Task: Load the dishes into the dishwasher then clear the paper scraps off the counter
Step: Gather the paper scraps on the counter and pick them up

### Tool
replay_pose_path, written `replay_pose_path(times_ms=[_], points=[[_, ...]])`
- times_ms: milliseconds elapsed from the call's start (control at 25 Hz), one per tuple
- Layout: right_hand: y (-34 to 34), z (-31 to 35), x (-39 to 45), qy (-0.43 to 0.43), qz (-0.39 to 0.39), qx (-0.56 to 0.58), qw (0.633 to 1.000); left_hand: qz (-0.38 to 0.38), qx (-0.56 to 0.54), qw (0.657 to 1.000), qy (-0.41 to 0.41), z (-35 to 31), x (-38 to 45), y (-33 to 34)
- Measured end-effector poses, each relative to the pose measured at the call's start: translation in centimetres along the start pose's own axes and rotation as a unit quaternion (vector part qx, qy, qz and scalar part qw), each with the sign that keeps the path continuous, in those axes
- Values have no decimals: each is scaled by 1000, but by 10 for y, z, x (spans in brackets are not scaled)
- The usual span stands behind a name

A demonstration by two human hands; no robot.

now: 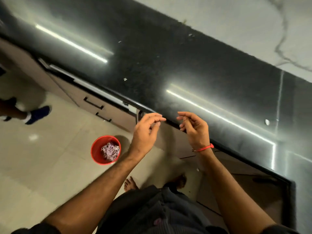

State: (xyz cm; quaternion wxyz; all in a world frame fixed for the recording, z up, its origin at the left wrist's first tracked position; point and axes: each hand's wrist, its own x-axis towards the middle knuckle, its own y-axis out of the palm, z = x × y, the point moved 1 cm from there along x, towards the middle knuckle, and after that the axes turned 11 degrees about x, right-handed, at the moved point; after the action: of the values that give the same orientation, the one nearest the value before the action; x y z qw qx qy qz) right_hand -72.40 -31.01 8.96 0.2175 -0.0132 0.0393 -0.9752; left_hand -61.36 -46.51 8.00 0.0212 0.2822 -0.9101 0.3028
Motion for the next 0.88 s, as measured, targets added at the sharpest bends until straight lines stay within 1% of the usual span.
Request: replay_pose_path(times_ms=[80, 120, 200, 240, 320, 400, 480, 600, 720, 800, 880], points=[[-55, -3, -2, -6, -76, -23, 997, 99, 22, 993, 59, -27, 10, 43], [-82, -4, -4, -15, -106, -40, 993, 154, 46, 984, 81, -39, 14, 65], [-135, -5, -9, -42, -159, -93, 982, 250, 97, 957, 112, -61, 22, 110], [-161, -7, -11, -55, -183, -127, 973, 285, 122, 942, 127, -73, 25, 131], [-210, -15, -14, -54, -208, -201, 956, 333, 179, 911, 164, -96, 31, 169], [-252, -27, -17, -16, -196, -279, 940, 374, 239, 874, 198, -118, 36, 202], [-290, -38, -22, 32, -182, -322, 929, 396, 279, 846, 222, -139, 41, 235], [-331, -49, -28, 66, -156, -355, 919, 402, 338, 808, 269, -163, 45, 282], [-344, -57, -30, 96, -104, -373, 917, 413, 395, 767, 292, -179, 49, 315], [-345, -58, -28, 113, -88, -371, 918, 403, 418, 758, 298, -187, 57, 332], [-345, -59, -22, 122, -100, -357, 921, 392, 433, 750, 311, -193, 69, 344]])
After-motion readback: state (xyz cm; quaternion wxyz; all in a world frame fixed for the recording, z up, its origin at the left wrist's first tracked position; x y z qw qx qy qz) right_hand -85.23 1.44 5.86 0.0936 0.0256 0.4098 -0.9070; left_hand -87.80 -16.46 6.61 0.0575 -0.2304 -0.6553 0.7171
